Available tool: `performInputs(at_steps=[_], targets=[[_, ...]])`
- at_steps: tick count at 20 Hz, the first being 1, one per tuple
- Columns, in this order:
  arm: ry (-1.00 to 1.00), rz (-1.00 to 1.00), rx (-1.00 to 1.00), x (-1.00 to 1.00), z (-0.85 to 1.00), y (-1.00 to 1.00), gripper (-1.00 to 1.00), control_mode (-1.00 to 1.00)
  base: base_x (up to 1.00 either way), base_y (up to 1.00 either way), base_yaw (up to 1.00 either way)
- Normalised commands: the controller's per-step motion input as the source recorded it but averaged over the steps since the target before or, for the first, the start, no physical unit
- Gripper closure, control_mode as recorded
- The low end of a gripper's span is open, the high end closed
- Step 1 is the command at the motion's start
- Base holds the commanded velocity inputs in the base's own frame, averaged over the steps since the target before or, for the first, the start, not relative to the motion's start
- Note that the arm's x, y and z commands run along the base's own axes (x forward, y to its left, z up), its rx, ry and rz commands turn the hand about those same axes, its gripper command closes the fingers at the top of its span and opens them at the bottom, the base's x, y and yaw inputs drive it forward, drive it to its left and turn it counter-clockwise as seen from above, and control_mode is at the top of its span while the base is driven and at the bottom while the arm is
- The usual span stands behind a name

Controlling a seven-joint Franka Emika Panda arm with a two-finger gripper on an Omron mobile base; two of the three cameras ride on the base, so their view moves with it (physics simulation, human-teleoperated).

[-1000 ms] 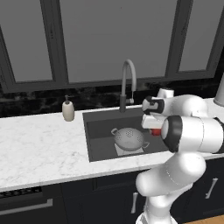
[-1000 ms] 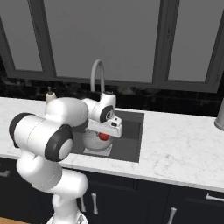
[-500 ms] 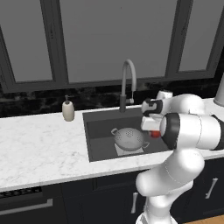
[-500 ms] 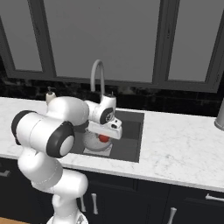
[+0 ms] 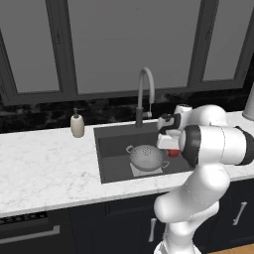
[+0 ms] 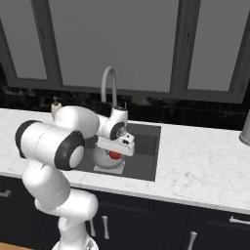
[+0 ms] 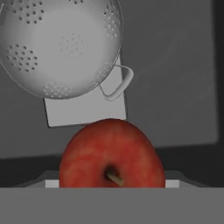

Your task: Put the colander in the sink, put the apple in the colander, and turn on the sink faucet and pour water over the colander.

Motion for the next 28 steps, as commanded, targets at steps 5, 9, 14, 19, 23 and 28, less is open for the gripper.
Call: performInputs(at_steps=[5, 9, 14, 19, 23, 28], targets=[[0.0, 0.0, 0.0, 0.34, -0.26, 0.08, 1.0, -1.0, 0.0, 0.0, 0.0], [0.0, 0.0, 0.0, 0.26, -0.31, 0.08, 1.0, -1.0, 0.0, 0.0, 0.0], [0.0, 0.0, 0.0, 0.22, -0.28, 0.02, 1.0, -1.0, 0.0, 0.0, 0.0], [0.0, 0.0, 0.0, 0.23, -0.29, 0.06, 1.0, -1.0, 0.0, 0.0, 0.0], [0.0, 0.0, 0.0, 0.32, -0.14, 0.13, 1.0, -1.0, 0.0, 0.0, 0.0], [0.0, 0.0, 0.0, 0.34, -0.16, 0.08, 1.0, -1.0, 0.0, 0.0, 0.0]])
